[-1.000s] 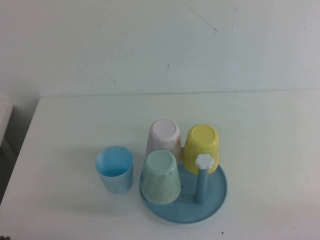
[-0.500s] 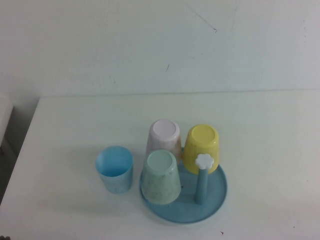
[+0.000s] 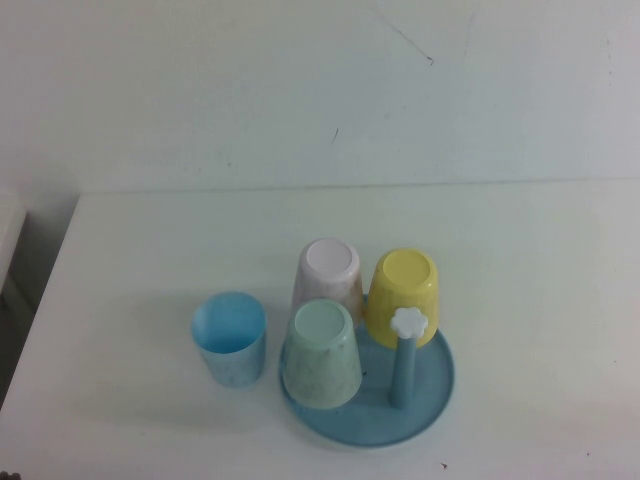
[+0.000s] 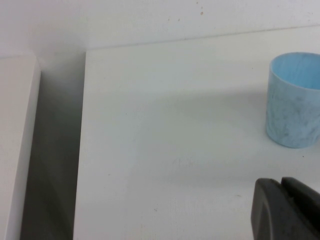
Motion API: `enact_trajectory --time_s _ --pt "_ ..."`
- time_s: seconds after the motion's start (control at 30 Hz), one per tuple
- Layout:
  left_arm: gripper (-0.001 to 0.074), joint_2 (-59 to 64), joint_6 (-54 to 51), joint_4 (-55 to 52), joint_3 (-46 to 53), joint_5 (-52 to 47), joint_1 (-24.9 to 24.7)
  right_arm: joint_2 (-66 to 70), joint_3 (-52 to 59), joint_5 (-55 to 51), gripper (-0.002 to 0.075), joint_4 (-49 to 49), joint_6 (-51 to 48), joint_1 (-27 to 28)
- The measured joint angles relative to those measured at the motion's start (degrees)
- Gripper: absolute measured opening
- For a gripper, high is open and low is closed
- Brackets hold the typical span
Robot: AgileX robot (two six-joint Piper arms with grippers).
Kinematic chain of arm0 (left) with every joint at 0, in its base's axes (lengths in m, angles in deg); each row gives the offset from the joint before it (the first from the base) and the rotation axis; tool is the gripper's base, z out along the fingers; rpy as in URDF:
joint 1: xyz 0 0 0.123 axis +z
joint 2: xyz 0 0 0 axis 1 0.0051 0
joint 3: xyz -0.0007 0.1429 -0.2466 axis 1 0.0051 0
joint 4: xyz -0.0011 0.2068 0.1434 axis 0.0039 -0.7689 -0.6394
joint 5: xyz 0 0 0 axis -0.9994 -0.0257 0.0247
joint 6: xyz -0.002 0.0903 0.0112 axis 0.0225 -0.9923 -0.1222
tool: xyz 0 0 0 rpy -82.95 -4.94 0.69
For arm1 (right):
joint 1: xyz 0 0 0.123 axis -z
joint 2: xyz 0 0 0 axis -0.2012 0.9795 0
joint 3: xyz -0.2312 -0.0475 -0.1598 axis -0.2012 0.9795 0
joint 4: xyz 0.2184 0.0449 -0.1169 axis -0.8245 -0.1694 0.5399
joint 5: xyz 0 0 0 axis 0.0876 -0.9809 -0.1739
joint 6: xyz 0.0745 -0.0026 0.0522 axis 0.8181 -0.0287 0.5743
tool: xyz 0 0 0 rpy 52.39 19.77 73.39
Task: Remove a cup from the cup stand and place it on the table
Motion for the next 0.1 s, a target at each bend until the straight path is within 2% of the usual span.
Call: enact_trajectory --time_s 0.1 --pt "-0.0002 0.0 0.0 0.0 0.0 0.0 0.0 0.0 0.0 0.0 -0.0001 0.0 0.0 0.0"
